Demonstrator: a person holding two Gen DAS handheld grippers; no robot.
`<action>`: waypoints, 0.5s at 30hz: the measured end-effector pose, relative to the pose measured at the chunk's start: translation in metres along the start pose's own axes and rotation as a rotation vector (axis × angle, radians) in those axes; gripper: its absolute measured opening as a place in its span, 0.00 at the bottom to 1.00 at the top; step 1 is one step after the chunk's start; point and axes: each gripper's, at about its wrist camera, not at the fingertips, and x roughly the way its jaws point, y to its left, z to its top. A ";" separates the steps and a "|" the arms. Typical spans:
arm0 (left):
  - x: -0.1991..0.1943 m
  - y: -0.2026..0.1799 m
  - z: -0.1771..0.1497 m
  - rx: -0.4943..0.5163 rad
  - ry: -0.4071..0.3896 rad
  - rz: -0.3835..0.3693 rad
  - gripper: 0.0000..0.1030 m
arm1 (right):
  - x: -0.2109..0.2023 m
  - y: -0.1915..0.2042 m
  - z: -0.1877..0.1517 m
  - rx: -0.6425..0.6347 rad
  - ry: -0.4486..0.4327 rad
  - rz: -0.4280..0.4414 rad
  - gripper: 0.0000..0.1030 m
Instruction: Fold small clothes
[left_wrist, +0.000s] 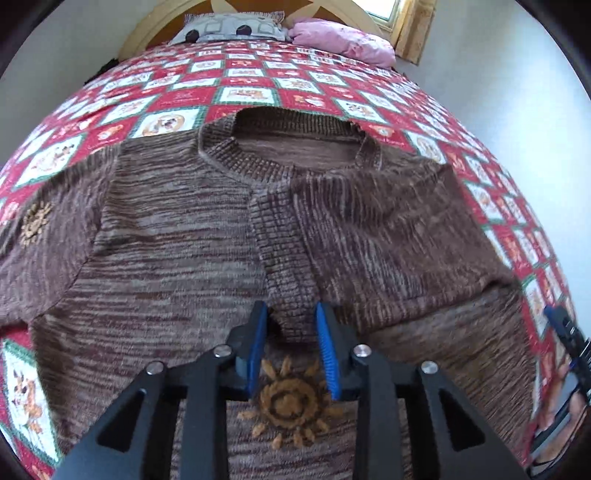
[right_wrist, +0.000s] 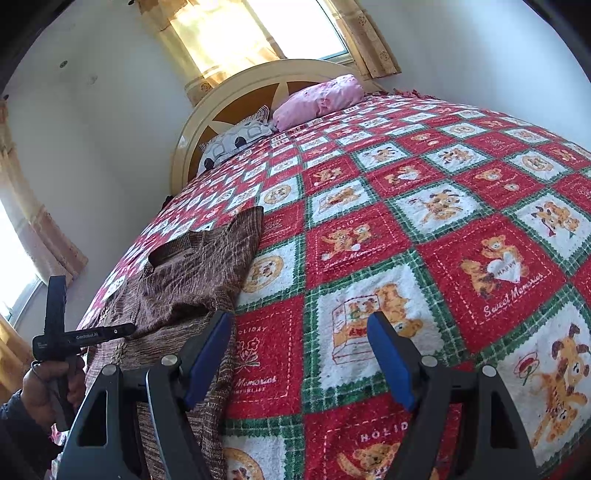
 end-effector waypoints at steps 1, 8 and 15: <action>-0.001 0.001 -0.002 0.011 -0.008 0.006 0.31 | 0.000 0.001 0.000 -0.006 0.001 0.001 0.74; -0.003 0.014 -0.012 -0.004 -0.085 -0.059 0.31 | -0.013 0.029 0.002 -0.122 -0.042 -0.028 0.74; -0.004 0.016 -0.019 -0.003 -0.122 -0.074 0.31 | 0.029 0.144 0.025 -0.443 0.064 0.051 0.74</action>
